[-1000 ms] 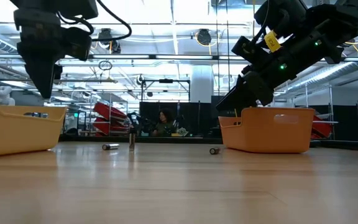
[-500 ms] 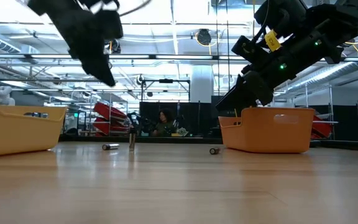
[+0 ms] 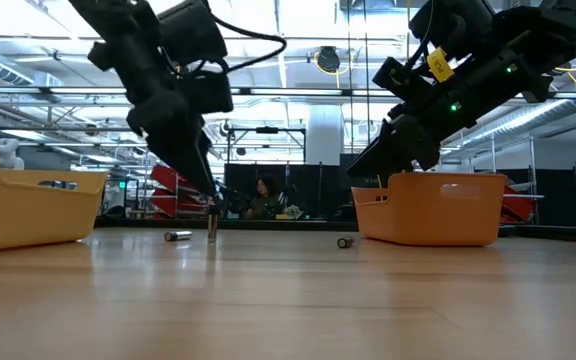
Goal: Sort batteries
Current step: Put the silver black battery into the yellow bin
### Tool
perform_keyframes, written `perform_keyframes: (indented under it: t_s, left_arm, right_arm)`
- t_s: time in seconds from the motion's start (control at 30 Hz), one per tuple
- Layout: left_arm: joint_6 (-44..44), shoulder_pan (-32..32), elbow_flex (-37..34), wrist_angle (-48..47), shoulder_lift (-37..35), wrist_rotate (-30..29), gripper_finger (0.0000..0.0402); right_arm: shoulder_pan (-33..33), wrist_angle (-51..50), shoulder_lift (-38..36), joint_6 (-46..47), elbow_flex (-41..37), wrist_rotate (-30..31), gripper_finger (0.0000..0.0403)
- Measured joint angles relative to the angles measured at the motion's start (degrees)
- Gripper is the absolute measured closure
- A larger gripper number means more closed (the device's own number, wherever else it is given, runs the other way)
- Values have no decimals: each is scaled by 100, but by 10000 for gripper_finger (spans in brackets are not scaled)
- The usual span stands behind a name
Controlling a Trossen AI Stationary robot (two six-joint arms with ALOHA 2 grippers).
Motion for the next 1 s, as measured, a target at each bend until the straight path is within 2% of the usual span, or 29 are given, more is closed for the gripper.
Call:
perform_keyframes:
  t_s: [0.47,0.57,0.73,0.87,1.0]
  left_arm:
    - [156,-7,-6,837,1076,247,173]
    - [167,-9,-6,1017,1180,247,219]
    - [301,-22,-6,1075,1184,420,368]
    - [300,-22,-6,816,1095,632,373]
    - [175,-22,46,300,529,640,373]
  right_arm:
    - [2,-10,0,19,0,2,248]
    - [2,-8,0,20,0,2,248]
    - [0,-8,0,20,0,2,248]
    - [1,-8,0,22,0,2,248]
    - [1,-13,0,57,0,2,248]
